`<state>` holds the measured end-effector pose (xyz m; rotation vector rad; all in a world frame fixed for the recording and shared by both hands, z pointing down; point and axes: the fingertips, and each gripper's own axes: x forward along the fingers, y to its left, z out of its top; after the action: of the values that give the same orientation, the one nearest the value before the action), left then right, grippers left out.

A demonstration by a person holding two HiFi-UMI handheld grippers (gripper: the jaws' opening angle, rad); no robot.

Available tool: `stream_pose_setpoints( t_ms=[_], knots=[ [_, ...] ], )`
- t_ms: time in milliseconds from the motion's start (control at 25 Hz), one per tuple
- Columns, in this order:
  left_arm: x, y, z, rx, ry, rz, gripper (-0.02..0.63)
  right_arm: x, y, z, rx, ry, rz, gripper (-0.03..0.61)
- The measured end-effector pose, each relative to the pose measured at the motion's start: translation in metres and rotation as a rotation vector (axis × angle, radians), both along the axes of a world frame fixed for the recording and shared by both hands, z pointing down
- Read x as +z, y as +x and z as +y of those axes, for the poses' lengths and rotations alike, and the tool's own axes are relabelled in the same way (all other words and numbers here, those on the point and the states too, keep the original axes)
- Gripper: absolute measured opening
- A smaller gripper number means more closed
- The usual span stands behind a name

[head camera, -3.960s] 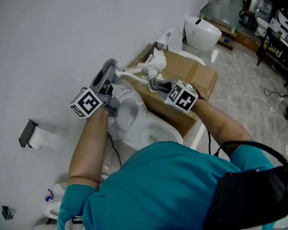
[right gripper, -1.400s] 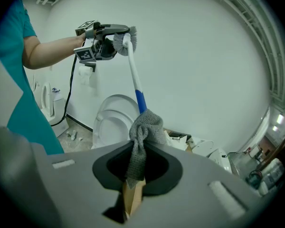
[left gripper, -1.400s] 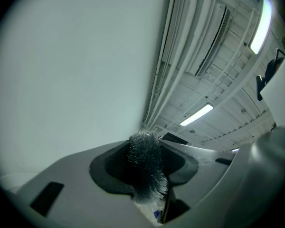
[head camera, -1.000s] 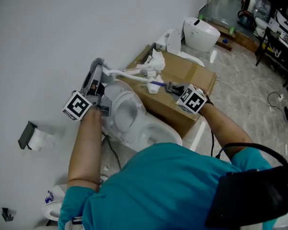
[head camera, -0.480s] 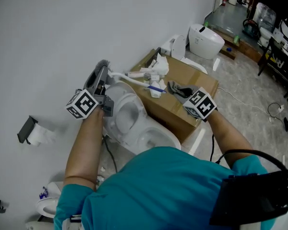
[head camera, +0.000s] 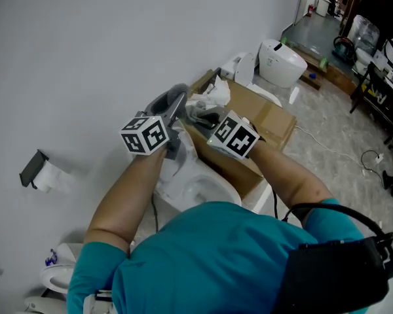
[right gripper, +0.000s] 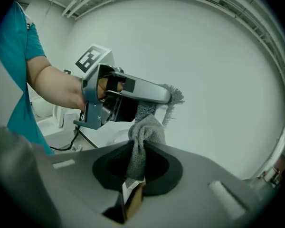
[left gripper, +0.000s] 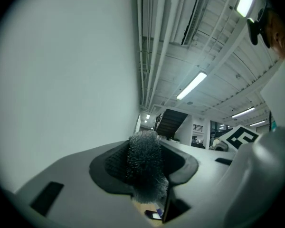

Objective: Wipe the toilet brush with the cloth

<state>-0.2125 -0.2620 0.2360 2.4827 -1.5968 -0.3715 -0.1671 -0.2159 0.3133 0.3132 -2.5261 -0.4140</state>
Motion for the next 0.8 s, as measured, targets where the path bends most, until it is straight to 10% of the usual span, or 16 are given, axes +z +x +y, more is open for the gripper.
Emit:
stream_pose_setpoints(
  t_ms=[800],
  knots=[
    [-0.009,0.005,0.005,0.025,0.014,-0.001,0.161,0.018,0.019,-0.026,0.12,-0.043,0.018,0.021]
  ],
)
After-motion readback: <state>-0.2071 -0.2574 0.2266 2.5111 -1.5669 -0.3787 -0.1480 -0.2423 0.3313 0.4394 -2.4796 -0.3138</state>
